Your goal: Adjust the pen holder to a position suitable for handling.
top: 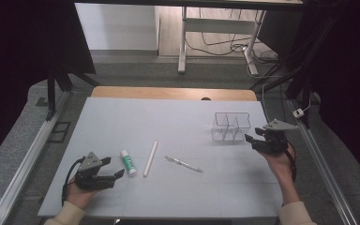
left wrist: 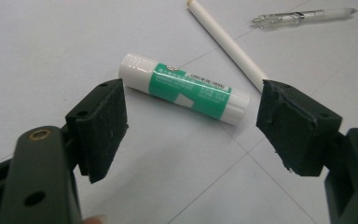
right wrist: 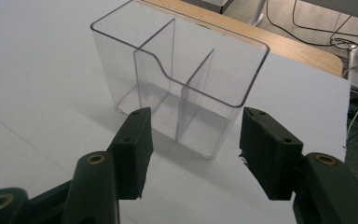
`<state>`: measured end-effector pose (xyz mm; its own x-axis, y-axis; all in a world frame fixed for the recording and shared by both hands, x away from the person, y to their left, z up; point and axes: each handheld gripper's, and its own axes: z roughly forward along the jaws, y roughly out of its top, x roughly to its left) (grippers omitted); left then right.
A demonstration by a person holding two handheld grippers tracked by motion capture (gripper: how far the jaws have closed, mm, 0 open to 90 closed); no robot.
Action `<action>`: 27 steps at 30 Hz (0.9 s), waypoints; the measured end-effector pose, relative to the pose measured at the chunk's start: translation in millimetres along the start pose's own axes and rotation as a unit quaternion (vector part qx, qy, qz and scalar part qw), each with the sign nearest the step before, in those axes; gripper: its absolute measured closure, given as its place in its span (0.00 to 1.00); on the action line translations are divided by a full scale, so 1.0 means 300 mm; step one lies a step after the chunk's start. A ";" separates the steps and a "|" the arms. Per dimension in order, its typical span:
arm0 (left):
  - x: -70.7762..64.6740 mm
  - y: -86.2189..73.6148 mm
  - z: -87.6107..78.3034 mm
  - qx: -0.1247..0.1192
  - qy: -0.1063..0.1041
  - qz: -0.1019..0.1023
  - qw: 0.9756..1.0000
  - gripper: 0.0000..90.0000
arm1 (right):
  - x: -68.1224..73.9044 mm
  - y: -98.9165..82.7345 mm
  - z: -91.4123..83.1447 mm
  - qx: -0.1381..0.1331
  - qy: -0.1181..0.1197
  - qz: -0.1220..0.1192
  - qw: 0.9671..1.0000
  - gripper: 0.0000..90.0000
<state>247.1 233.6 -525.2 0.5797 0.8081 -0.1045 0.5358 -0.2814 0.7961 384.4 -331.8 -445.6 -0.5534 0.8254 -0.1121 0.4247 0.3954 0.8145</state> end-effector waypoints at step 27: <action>0.004 -0.002 0.002 0.002 0.003 -0.003 1.000 0.27 | -0.118 -0.029 0.115 0.049 -0.044 0.041 0.997 0.99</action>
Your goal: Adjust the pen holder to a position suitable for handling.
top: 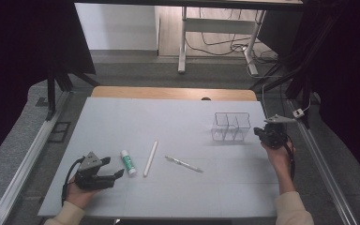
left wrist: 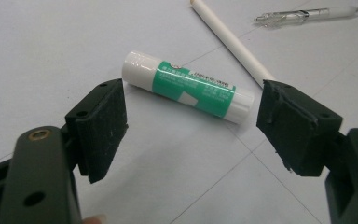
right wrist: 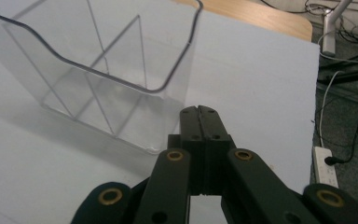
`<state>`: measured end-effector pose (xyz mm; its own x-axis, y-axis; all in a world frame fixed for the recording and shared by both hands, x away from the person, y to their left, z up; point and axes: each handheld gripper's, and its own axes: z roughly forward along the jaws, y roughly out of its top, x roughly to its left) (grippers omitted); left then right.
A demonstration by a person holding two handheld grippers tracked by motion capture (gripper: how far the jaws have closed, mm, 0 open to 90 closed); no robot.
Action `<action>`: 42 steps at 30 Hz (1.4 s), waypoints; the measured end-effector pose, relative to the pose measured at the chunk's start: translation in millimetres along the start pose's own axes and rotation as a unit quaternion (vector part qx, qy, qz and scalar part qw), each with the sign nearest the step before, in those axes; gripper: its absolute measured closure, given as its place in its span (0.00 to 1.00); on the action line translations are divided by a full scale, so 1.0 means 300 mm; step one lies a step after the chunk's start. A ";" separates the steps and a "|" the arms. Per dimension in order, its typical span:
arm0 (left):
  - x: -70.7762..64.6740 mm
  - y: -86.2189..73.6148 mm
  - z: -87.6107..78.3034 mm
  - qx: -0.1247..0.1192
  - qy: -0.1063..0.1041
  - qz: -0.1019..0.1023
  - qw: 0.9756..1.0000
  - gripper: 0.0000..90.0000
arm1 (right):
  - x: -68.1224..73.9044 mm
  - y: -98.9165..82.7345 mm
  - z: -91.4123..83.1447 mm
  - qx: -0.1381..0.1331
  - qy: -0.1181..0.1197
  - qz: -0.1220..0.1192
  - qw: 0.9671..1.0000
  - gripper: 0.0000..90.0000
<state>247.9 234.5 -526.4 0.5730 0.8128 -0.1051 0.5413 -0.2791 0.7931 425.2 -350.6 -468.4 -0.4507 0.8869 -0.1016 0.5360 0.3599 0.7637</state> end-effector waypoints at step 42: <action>0.000 -0.004 0.004 0.005 -0.003 0.002 1.000 0.27 | 0.026 -0.001 0.136 0.038 0.014 -0.034 0.999 0.99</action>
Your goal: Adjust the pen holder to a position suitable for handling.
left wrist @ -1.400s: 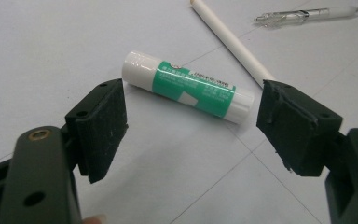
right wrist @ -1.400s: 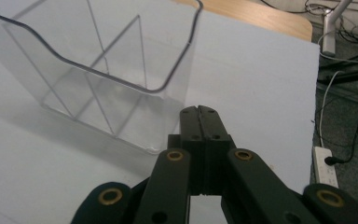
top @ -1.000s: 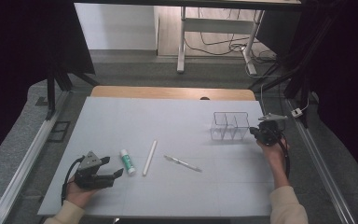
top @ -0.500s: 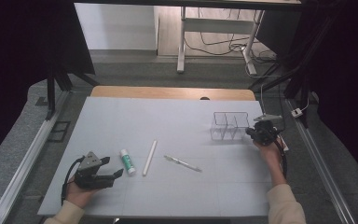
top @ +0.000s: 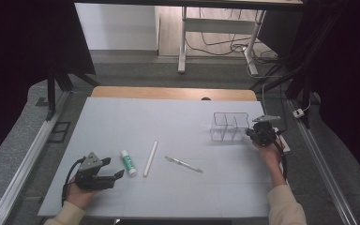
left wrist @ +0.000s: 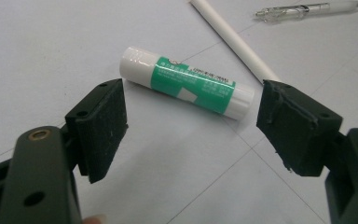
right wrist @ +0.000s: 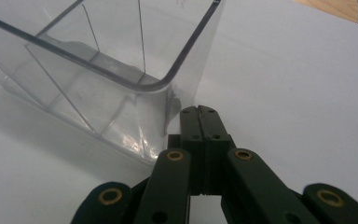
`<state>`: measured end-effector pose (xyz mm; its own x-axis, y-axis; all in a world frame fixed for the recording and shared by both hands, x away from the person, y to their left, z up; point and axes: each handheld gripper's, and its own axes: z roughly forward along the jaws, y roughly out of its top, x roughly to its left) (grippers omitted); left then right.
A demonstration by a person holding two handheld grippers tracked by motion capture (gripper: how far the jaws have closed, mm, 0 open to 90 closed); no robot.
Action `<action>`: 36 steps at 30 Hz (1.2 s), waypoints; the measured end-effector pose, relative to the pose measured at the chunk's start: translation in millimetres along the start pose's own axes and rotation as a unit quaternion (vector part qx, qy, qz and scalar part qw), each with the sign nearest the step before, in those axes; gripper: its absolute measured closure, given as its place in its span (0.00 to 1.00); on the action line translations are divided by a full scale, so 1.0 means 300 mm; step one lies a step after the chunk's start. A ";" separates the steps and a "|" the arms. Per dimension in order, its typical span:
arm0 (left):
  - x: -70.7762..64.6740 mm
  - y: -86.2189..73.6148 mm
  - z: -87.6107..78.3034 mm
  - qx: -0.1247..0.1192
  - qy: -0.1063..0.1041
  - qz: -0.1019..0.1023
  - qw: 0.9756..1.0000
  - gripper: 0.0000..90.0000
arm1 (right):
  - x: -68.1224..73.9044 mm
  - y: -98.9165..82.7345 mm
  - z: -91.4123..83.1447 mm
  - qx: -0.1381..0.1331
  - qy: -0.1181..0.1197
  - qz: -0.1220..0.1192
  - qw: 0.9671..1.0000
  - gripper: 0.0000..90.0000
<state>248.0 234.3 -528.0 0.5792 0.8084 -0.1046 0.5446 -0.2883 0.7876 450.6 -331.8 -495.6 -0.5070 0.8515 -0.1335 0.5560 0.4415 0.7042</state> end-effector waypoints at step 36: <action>-0.001 0.000 0.006 0.004 -0.002 0.002 1.000 0.27 | 0.114 0.057 0.034 -0.008 0.017 -0.028 0.999 0.99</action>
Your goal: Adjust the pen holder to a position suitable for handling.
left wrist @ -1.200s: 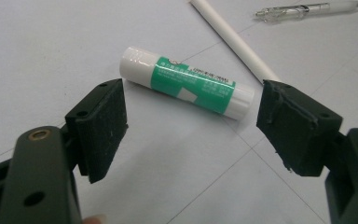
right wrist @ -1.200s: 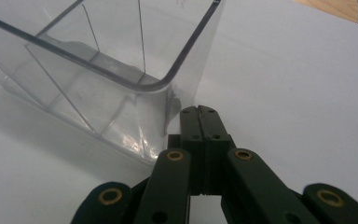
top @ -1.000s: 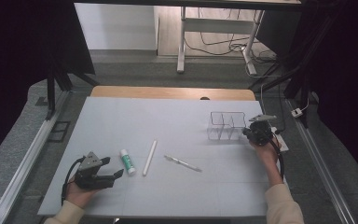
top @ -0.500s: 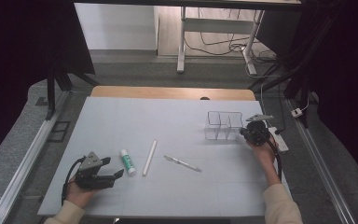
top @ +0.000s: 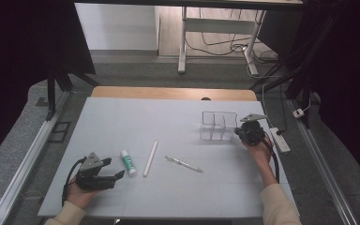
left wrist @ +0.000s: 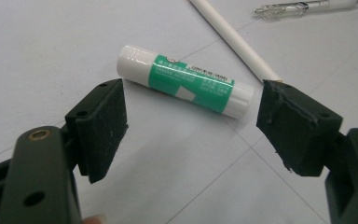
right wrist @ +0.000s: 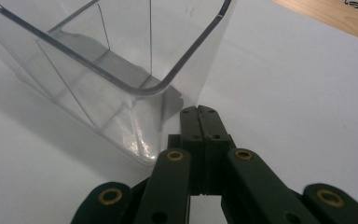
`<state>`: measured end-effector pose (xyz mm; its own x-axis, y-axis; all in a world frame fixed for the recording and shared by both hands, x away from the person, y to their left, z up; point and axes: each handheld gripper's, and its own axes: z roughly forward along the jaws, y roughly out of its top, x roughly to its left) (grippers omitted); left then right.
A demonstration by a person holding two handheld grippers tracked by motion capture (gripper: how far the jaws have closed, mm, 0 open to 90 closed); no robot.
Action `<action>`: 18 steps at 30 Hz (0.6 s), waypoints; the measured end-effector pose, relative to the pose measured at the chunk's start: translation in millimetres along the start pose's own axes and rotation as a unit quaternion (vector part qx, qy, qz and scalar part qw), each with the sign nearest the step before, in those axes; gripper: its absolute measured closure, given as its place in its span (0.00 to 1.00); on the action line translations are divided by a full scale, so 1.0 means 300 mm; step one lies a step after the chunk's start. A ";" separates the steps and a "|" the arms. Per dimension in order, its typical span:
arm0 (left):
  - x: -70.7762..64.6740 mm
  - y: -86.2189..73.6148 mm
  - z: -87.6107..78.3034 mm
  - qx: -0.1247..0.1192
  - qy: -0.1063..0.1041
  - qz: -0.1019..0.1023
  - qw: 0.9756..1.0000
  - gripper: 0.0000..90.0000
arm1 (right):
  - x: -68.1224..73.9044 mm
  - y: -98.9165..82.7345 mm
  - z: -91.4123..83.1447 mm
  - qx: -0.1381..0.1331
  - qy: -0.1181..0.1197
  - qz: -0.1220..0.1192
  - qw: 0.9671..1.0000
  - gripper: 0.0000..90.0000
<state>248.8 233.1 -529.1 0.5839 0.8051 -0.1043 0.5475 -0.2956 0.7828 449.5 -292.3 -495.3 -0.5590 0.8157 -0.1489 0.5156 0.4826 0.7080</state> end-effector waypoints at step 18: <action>0.001 0.000 0.001 0.001 0.000 0.000 1.000 0.27 | 0.041 0.029 0.017 -0.011 0.007 -0.005 1.000 0.99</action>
<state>249.0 233.2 -529.4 0.5840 0.8051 -0.1040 0.5485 -0.2969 0.7816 450.5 -276.5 -494.6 -0.5735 0.8062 -0.1454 0.4962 0.4831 0.7214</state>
